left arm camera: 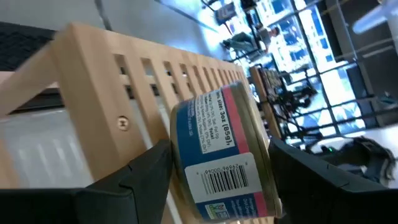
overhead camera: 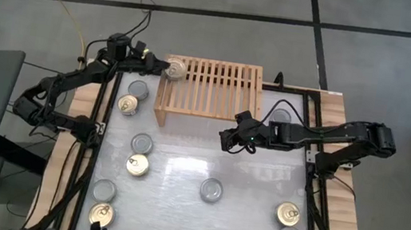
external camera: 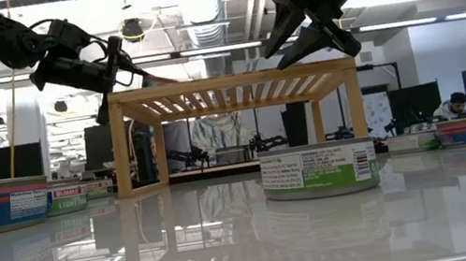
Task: Stack canned seafood by type on shelf
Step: Put the blue-pink tuna can on the shelf
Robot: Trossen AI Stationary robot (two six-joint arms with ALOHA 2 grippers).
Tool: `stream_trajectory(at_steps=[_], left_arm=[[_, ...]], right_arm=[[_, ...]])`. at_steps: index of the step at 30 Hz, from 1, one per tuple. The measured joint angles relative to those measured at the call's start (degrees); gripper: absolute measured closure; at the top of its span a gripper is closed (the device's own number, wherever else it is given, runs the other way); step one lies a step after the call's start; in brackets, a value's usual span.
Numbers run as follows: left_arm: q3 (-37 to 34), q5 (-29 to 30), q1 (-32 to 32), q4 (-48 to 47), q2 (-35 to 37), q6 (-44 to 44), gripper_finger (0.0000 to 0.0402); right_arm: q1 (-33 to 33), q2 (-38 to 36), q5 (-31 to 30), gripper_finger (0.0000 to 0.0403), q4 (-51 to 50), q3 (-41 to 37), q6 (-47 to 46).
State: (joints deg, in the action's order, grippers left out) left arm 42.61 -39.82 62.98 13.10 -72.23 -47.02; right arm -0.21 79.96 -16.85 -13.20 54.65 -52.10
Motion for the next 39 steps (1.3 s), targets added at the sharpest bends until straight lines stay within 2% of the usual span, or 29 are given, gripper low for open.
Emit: stream_trajectory(at_steps=[6,13,19,27,39], left_arm=[[0.00,1.15,-0.01,-1.38,0.00,-3.80,0.0152],[0.00,1.19,0.01,-1.77,-0.02,-3.15,0.0152],[0.00,4.62,0.01,-1.76,-0.02,-0.43,0.0152],[0.00,1.10,0.01,-1.79,-0.02,0.98,0.0152],[0.00,0.62,0.01,-1.82,0.00,5.88,0.0152]], right_arm=[[0.00,0.00,-0.01,0.0255,-0.01,0.00,0.00],[0.00,0.00,-0.23,0.0255,0.00,0.00,0.00],[0.00,0.00,-1.26,0.0255,0.01,0.00,0.00],[-0.02,0.00,-1.28,0.0255,0.01,0.00,0.00],[0.00,0.01,-1.28,0.0255,-0.01,0.00,-0.39]])
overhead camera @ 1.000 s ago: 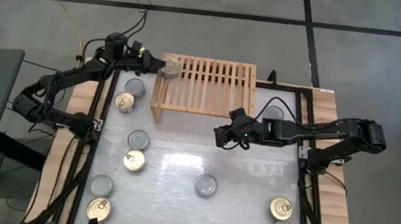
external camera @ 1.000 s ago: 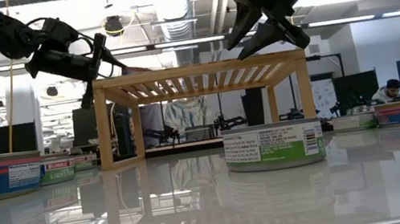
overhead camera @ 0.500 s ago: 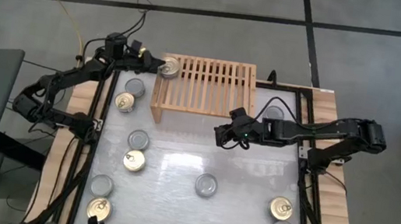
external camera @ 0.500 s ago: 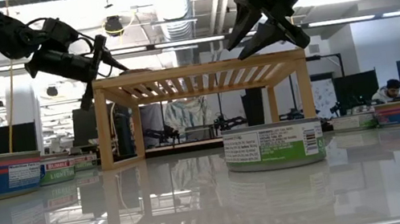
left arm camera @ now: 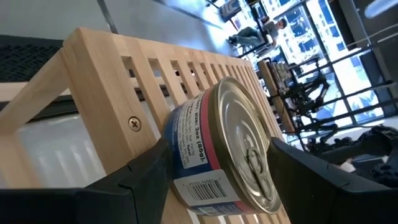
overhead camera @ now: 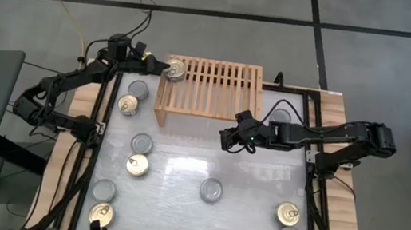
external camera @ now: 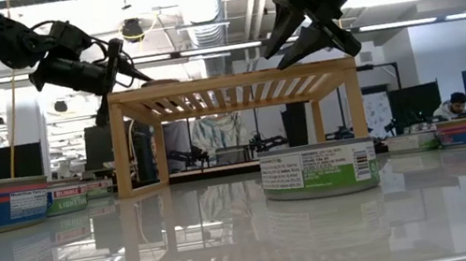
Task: Stack canned seafood by type on shelf
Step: Put the blue-pink tuna can on the shelf, then put the green tuna can on the shelf
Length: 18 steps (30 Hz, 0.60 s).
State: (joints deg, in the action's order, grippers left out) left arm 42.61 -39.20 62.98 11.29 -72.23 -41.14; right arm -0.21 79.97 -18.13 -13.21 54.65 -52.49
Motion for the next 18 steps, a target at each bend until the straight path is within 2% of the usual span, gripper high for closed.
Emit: stream_trajectory(at_steps=[18], left_arm=[[0.00,0.50,2.75,0.13,0.00,2.53,0.0152]], right_arm=[[-0.01,-0.01,0.00,0.0255,0.00,0.00,-0.16]])
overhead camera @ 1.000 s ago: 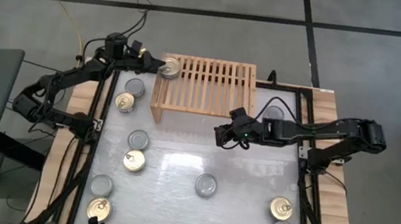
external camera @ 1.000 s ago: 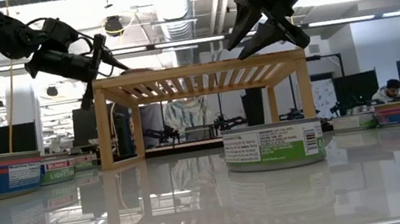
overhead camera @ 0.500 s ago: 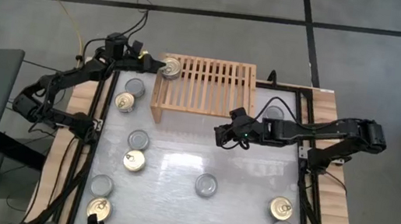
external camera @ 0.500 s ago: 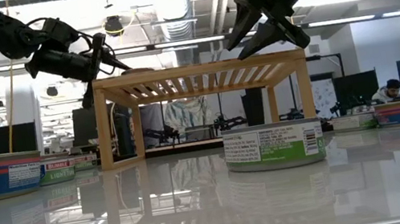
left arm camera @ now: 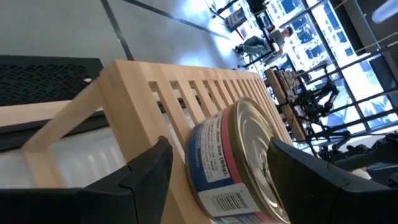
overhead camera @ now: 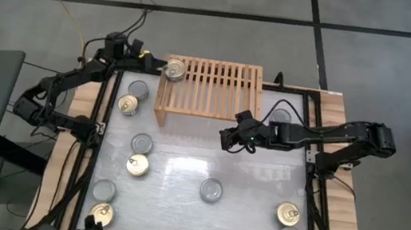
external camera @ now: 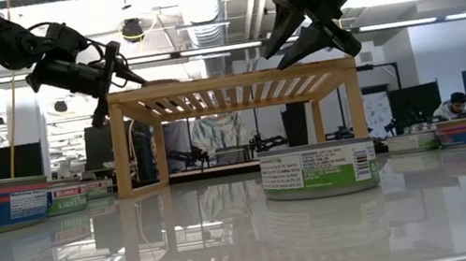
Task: Stack canned seafood by type on shelf
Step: Put the green tuna can on the shelf
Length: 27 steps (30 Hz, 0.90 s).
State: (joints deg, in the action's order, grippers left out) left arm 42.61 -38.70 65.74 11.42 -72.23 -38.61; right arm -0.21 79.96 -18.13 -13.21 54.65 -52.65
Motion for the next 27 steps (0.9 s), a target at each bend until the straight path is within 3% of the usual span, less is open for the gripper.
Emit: stream_trajectory(at_steps=[13,21,27], left_arm=[[-0.01,0.28,1.40,-4.63,3.78,-0.20,0.0152],[-0.02,12.60,-0.89,-20.49,15.43,2.32,0.0152],[-0.02,19.15,-7.83,-27.39,25.16,0.48,0.0152]], right_arm=[[0.01,0.00,0.00,0.0255,-0.45,0.00,0.03],[-1.00,0.00,0.00,0.0255,-3.23,0.00,0.06],[-1.39,0.02,0.02,0.0255,-4.47,0.00,0.60]])
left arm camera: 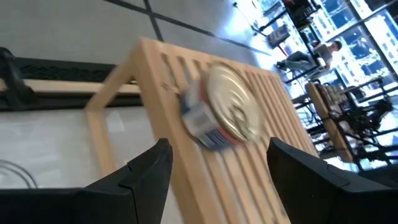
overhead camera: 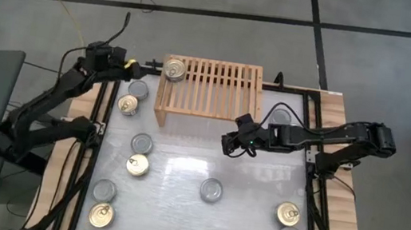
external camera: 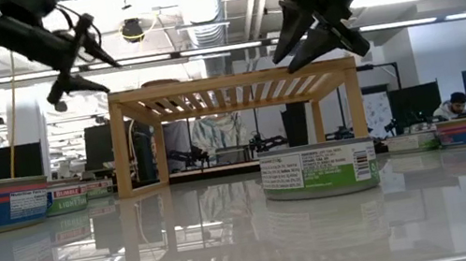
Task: Stack canned seafood by type on shelf
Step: Put the green tuna can on the shelf
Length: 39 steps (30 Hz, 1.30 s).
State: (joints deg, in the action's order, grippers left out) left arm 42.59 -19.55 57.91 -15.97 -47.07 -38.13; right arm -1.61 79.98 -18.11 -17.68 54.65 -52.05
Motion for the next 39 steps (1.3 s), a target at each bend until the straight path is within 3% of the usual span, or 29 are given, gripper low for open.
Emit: stream_trajectory(at_steps=[4,9,16,20,27,39], left_arm=[[0.00,7.65,-8.25,-3.83,5.28,-2.43,0.0152],[0.00,19.87,-23.08,-7.01,8.85,-7.83,0.0152],[0.00,39.79,-46.73,-7.39,6.24,-16.03,0.0152],[0.00,47.63,-57.70,-7.07,2.71,-21.69,0.0152],[0.00,54.05,-70.67,-1.50,-6.87,-30.35,0.0152],[0.00,54.08,-80.51,18.75,-27.20,-41.63,0.0152]], right_arm=[[-0.15,-0.01,0.04,0.0255,-2.38,0.00,-0.02],[-1.41,-0.09,1.33,0.0255,-4.80,0.00,0.00],[-4.18,-0.11,1.44,0.0255,-7.34,0.00,0.03],[-6.39,-0.11,1.51,0.0255,-9.50,0.00,0.02],[-11.62,-0.11,1.53,0.0255,-12.15,0.00,-0.56],[-17.66,-0.04,1.44,0.0255,-8.97,-3.93,-1.26]])
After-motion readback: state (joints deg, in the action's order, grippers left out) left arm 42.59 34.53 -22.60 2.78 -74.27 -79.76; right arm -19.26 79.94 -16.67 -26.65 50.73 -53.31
